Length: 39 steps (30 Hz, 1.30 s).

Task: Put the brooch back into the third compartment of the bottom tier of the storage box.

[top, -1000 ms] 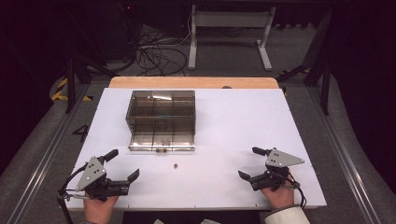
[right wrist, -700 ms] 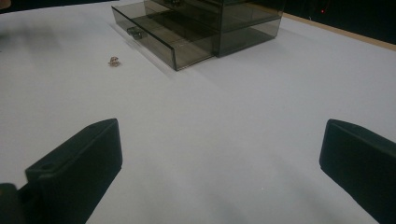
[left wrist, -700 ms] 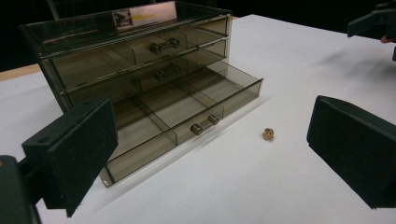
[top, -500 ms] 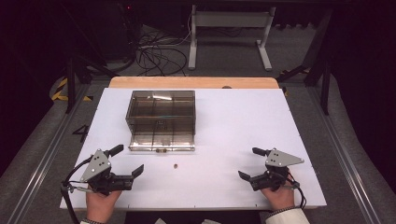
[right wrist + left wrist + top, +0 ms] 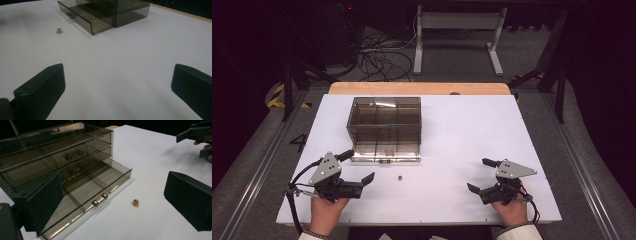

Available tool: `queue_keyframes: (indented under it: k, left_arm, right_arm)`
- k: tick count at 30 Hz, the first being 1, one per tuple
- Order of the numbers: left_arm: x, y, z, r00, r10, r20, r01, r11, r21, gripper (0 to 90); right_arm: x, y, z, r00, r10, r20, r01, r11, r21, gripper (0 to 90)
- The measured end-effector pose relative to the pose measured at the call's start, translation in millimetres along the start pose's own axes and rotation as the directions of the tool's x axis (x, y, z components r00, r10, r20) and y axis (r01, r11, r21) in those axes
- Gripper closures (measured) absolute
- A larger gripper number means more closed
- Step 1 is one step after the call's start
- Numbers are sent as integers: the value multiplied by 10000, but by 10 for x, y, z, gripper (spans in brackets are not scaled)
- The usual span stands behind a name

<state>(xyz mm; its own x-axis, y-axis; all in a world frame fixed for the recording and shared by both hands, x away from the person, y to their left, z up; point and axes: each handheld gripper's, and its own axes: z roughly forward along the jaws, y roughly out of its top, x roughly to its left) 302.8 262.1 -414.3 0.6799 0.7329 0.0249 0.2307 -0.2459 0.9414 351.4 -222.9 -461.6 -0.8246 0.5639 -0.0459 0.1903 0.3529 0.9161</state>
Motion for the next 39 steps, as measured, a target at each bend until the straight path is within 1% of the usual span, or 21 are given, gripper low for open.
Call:
queue_keyframes:
  k: [2,5,8,13,14,16,19,20,22,24,25,26,28,31,32,33,34,35,36,39]
  left_arm:
    - [3,33,30,9999,-40,115,40,10000,-18,33]
    - [0,66,49,9998,38,177,-38,10000,-25,33]
    - [1,95,70,9997,32,255,-29,9999,-112,33]
    - [2,130,117,9991,-115,397,122,9998,-170,33]
    - [-7,143,145,9986,-209,480,219,9996,-199,33]
    - [-9,151,158,9986,-195,490,205,9996,-191,33]
    - [-11,170,198,9985,-95,536,101,9999,-113,33]
    - [-10,175,207,9986,-121,524,125,9999,-81,33]
    - [-10,184,217,9988,-107,467,107,9999,0,32]
    - [-1,207,255,9995,83,297,-91,9996,253,30]
    - [-1,207,264,9993,-1,385,-7,9998,210,30]
    - [7,208,271,9992,14,409,-23,9998,205,30]
    - [7,205,292,9987,-91,504,81,9998,198,30]
    - [6,204,307,9984,-142,549,131,9997,194,31]
    - [5,205,314,9976,-261,646,255,9996,107,33]
    - [5,205,314,9976,-261,646,255,9996,107,33]
    - [-1,205,322,9963,-416,757,425,9990,-111,35]
    - [-1,205,322,9963,-416,757,425,9990,-111,44]
    - [-3,203,328,9958,-474,780,496,9984,-265,53]
    - [-7,182,346,9946,-578,865,600,9979,-235,79]
  right_arm:
    - [-1,-1,1,10000,6,3,-6,10000,11,4]
    - [-1,-1,4,10000,-20,2,20,10000,22,3]
    - [0,-1,6,10000,-15,-8,15,10000,43,3]
    - [0,-2,8,10000,-2,5,2,10000,50,4]
    - [1,-2,8,10000,-6,9,6,10000,50,4]
    - [0,-2,10,10000,10,17,-10,10000,62,3]
    - [-1,-2,10,10000,10,-1,-10,10000,54,4]
    - [0,-2,11,10000,11,-8,-11,10000,60,4]
    - [0,-1,12,10000,1,-10,-1,10000,72,4]
    - [-1,-2,11,10000,3,-33,-3,10000,53,4]
    - [-1,-1,11,10000,13,-40,-13,10000,55,4]
    - [-1,-2,11,10000,2,-43,-2,10000,49,3]
    - [-1,-2,10,10000,-6,-56,6,10000,49,4]
    - [1,-1,12,10000,5,-61,-4,10000,45,3]
    - [1,-1,11,10000,3,-70,-3,10000,45,3]
    - [0,-1,11,10000,0,-83,0,10000,45,3]
    - [0,-1,10,10000,-9,-97,9,10000,52,4]
    - [0,-1,10,10000,-7,-95,8,10000,43,4]
    - [0,-1,11,9999,-9,-101,9,10000,45,4]
    - [1,-1,12,10000,-22,-96,22,10000,65,4]
